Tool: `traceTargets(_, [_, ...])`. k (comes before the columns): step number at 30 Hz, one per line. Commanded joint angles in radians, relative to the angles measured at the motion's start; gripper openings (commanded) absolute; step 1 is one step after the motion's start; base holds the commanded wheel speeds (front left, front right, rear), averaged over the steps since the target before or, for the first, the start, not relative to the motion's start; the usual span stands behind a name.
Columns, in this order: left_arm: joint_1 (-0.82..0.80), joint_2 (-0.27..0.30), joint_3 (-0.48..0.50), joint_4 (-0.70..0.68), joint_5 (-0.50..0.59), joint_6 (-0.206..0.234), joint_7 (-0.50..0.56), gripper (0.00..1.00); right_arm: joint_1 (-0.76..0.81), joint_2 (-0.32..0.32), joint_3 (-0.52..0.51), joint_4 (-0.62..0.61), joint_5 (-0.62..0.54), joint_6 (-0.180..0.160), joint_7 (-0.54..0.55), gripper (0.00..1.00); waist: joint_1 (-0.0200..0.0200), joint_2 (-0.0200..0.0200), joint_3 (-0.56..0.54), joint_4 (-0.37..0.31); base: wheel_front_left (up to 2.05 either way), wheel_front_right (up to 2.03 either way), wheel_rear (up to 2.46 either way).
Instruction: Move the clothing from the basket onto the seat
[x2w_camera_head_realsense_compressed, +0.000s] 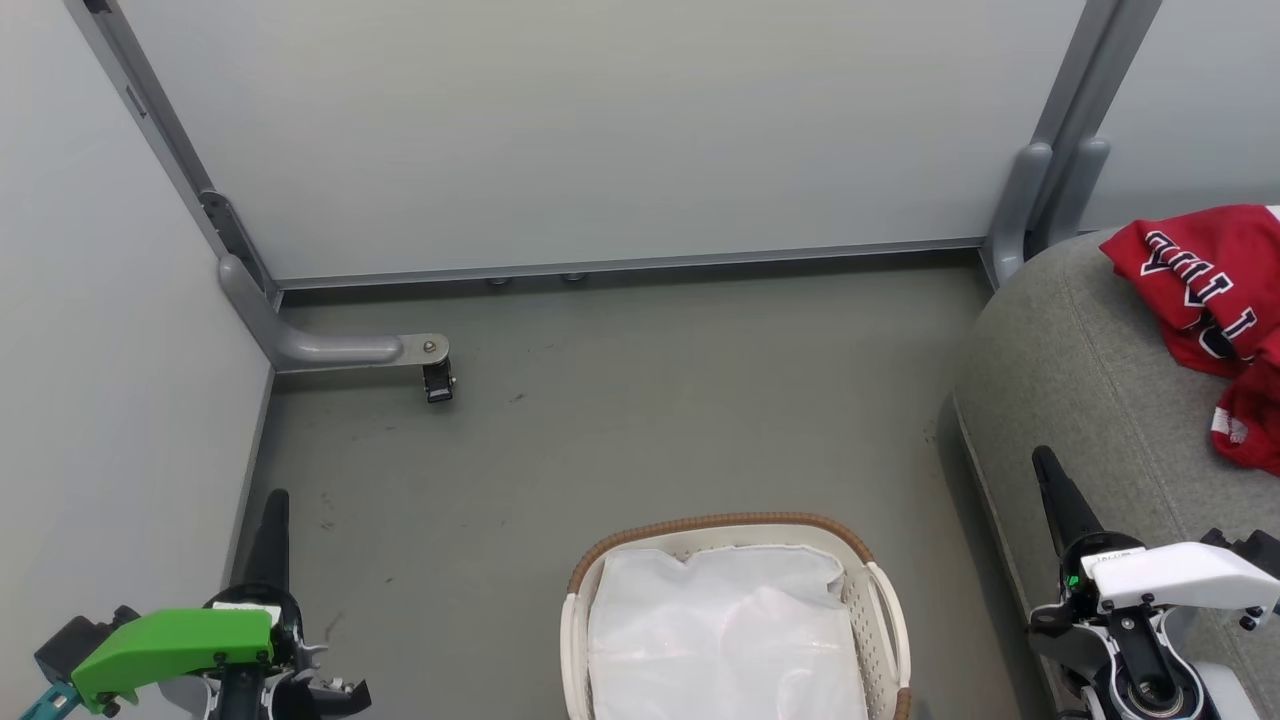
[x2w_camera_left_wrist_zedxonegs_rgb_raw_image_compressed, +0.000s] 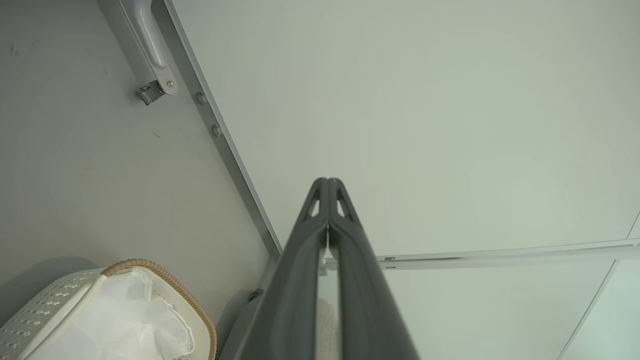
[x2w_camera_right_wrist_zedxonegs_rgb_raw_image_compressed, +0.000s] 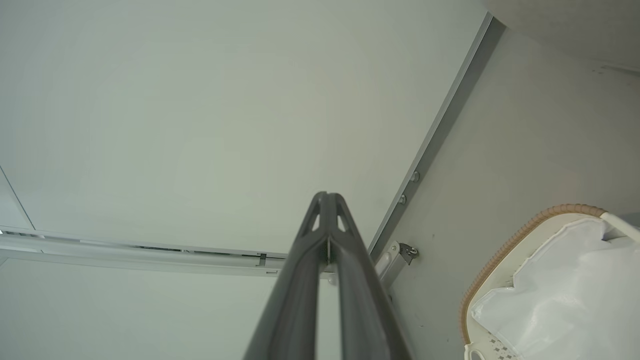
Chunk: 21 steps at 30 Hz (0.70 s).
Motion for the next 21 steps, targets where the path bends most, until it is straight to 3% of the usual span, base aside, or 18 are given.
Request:
traceTargets(1, [-0.025,0.005,0.005,-0.008,-0.021,-0.003,0.007,0.00,0.007,-0.006,-0.005,-0.009,0.024,-0.001,0.007,0.00,0.0000,0.0087,0.000,0.001,0.00,0.00,0.00])
traceTargets(21, [-0.039,0.006,0.020,-0.010,-0.146,-0.011,0.045,0.00,0.013,-0.007,-0.019,-0.020,0.172,-0.001,0.046,0.00,0.0000,0.0104,-0.004,0.008,0.00,0.00,0.00])
